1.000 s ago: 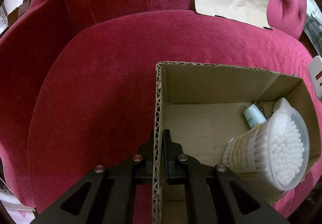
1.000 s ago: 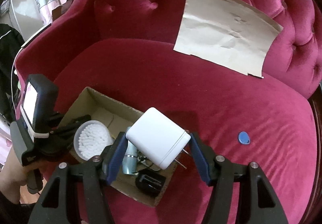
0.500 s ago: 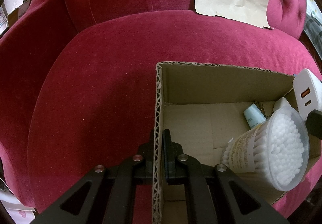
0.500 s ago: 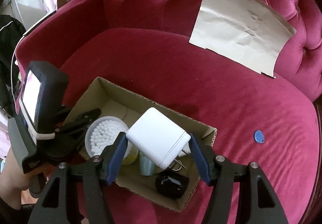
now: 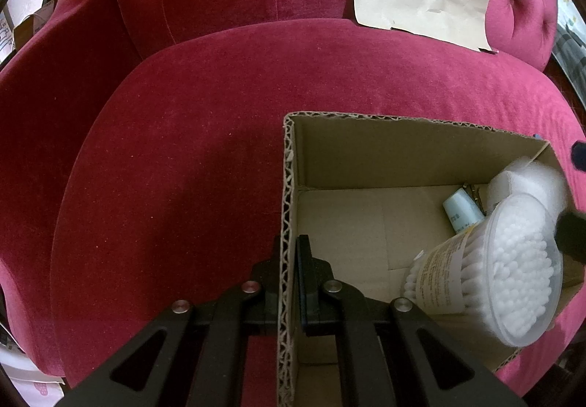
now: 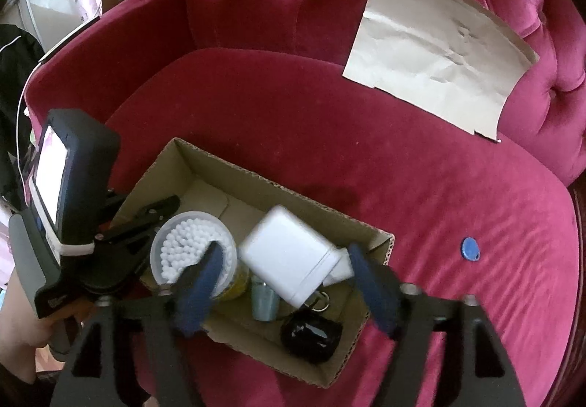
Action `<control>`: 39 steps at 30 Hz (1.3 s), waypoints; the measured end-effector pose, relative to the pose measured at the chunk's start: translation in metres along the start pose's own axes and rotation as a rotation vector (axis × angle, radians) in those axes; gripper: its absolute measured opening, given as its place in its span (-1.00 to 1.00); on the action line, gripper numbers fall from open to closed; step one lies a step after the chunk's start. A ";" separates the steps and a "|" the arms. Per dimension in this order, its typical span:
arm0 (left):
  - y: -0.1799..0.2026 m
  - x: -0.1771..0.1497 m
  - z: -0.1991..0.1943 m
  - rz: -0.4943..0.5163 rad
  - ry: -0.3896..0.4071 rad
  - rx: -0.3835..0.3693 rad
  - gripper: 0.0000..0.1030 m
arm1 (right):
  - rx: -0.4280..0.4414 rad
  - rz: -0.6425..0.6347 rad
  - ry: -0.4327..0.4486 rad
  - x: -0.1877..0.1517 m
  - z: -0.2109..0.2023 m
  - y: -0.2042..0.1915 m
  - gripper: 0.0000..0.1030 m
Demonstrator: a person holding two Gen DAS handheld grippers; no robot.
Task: Organize rigid objects
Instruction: 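Carry the white plug charger into the box and release it, then move the right gripper back toward the blue key tag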
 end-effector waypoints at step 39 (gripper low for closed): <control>0.001 0.000 0.000 0.006 0.005 0.000 -0.90 | -0.115 0.143 0.087 0.005 -0.020 0.083 0.99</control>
Point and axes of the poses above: each gripper's, at about its wrist camera, not at the fingertips, and z roughly the way its jaws point, y to its right, x to its top, the point moved 10 cm from there along z, roughly the way its jaws point, and after that the axes turned 9 degrees about -z, right-handed, at the moved point
